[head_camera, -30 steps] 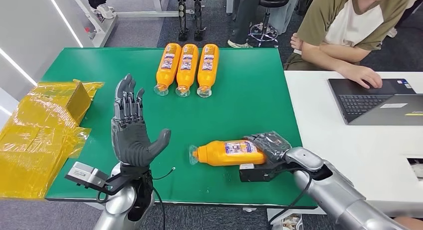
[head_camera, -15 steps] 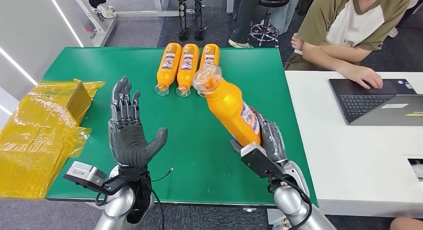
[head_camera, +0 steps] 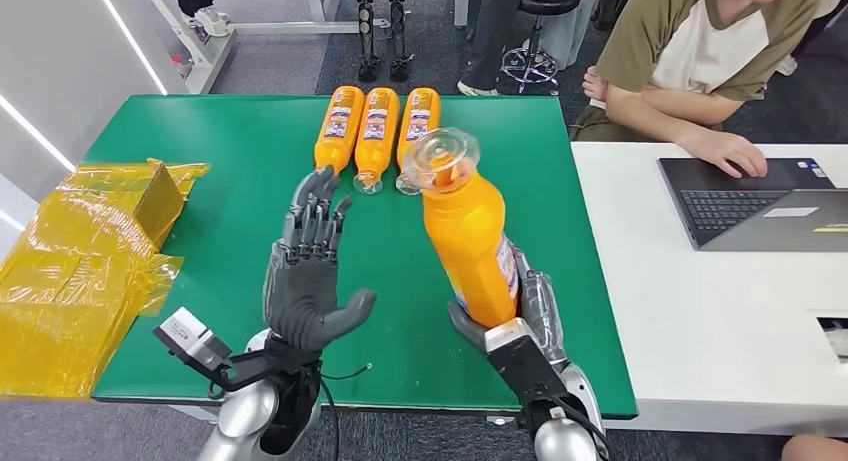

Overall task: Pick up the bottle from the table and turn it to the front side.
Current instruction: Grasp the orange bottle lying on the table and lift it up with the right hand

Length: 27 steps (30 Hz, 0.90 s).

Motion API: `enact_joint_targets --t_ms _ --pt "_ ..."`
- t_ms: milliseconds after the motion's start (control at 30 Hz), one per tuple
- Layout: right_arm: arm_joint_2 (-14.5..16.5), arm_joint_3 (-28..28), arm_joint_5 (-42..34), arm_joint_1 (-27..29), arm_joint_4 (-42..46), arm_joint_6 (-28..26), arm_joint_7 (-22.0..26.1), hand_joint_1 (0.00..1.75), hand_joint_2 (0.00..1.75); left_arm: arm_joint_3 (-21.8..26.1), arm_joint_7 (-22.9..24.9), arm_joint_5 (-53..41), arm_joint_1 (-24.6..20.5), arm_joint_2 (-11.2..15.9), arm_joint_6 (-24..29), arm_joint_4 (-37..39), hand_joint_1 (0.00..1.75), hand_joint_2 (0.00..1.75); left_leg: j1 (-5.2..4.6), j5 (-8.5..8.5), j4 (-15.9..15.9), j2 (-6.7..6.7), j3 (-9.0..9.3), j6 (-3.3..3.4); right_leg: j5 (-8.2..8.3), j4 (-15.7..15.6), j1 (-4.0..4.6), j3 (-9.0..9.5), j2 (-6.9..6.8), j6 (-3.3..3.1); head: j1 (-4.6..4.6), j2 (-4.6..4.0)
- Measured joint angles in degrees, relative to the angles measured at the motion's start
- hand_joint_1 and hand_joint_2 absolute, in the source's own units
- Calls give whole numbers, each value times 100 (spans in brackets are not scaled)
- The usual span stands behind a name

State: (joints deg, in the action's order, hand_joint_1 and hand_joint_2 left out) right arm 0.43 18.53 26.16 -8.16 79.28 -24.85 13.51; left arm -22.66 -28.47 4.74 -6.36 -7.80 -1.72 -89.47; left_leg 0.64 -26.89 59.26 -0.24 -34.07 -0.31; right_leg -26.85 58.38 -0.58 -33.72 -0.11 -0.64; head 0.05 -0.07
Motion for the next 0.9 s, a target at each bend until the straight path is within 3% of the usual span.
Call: enact_joint_targets --t_ms 200,467,900 --pt "1 21 429 154 165 459 -261 175 175 -209 63 26 -4 0 -520 44 0 175 0 -1 0 0 -1 0 0 -1 0 0 0 0 -1 0" --pt "-15 57 1042 286 251 1013 -608 175 175 -237 65 -26 -4 -3 -633 114 0 175 0 0 -1 1 0 0 0 0 0 -3 2 0 -1 0" --pt "-197 211 1435 211 151 1601 -523 175 175 -217 52 -104 -107 -2 -741 262 0 175 0 0 0 1 -1 0 0 0 0 -2 1 0 -1 0"
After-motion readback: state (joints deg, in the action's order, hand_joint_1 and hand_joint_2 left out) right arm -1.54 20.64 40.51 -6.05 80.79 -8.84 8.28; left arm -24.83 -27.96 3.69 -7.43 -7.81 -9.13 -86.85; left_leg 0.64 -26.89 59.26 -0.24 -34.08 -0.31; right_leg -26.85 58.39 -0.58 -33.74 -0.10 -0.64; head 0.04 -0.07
